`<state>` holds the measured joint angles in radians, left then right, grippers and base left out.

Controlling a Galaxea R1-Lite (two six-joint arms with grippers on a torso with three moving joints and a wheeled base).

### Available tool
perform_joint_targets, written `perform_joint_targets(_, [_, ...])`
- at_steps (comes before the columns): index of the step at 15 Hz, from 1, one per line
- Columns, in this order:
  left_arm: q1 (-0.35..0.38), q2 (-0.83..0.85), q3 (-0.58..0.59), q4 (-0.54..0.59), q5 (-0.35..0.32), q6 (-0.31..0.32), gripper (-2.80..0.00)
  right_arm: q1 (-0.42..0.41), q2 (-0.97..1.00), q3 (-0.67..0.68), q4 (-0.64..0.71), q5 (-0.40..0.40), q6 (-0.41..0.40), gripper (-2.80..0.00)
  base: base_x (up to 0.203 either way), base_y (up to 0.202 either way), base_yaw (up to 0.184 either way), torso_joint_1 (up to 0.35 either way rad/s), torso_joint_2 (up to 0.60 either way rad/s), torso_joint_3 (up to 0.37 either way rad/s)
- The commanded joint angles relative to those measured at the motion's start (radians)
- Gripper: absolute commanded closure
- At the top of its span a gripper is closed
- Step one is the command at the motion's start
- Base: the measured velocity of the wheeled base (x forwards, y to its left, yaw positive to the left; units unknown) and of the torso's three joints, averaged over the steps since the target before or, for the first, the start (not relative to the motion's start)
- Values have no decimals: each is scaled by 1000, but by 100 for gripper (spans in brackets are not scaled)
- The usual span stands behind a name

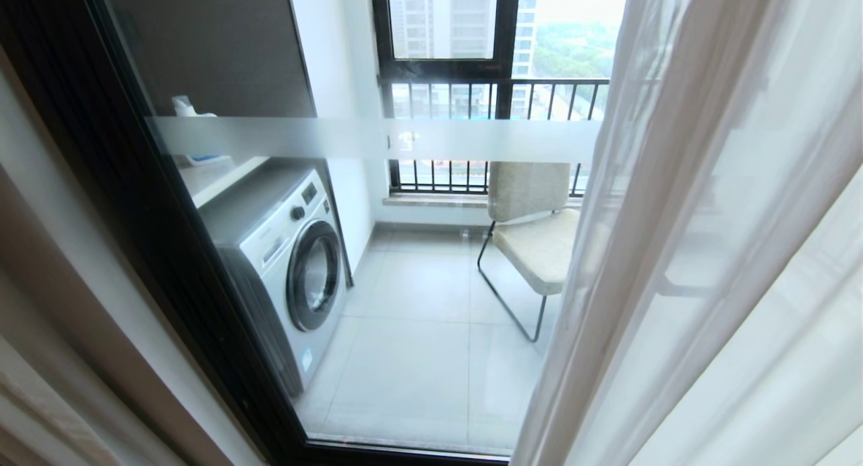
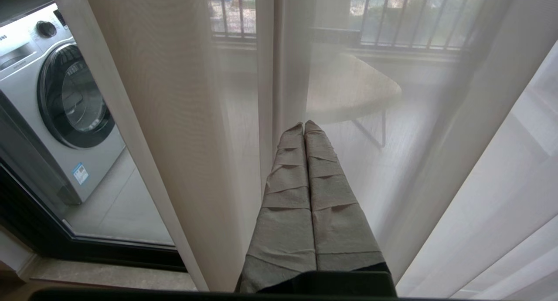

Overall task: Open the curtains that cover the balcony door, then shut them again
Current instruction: Close the inner curtains on both sides

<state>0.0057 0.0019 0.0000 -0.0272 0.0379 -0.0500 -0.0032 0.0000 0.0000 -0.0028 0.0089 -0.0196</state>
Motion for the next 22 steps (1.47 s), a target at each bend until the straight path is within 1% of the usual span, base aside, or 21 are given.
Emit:
perform_joint_targets(1, [0, 0, 0, 1, -1, -1, 0, 0, 0, 0, 0, 0, 0, 0, 0, 0, 0, 0, 0, 0])
perform_joint_targets(22, [0, 0, 0, 0, 0, 1, 0, 0, 0, 0, 0, 0, 0, 0, 0, 0, 0, 0, 0, 0])
